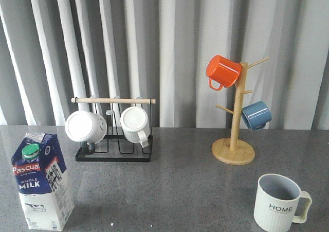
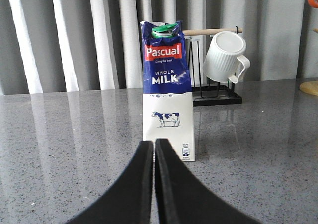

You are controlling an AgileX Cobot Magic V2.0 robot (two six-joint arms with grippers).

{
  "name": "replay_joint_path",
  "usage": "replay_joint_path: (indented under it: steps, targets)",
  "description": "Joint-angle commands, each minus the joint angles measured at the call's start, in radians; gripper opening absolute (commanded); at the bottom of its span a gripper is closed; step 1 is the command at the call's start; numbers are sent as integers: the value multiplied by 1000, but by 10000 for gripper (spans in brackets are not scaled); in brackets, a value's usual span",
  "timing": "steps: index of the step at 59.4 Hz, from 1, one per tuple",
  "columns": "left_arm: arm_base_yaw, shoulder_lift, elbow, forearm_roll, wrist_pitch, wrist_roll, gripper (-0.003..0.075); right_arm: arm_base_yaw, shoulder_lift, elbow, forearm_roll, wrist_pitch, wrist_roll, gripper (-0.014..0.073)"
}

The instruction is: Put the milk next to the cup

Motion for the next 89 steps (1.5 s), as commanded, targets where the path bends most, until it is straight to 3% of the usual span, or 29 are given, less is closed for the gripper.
replay_joint_path:
  steps: [1,59,64,73,81,89]
  targets:
    - [2,-11,-22,-11,-73,-6,-6,-6,-12,10,-9,-78,-3,-6]
    - [2,-11,-22,-11,-79,-6,-6,-6,-12,7,-9,-89,-3,-6]
    - [2,-11,-22,-20,-96,-6,-6,-6,-12,7,-1,-137,8,-6]
    - [2,-11,-22,-22,-162,-7,-6,-6,-12,7,132,-308,105,-6]
    - [2,-11,-22,-91,-249,-145,-6,-6,-10,2,279,-420,126,-6]
    - [2,-11,-36,-122,-298,-327,-5,-6,-10,-84,305,-320,119,-6]
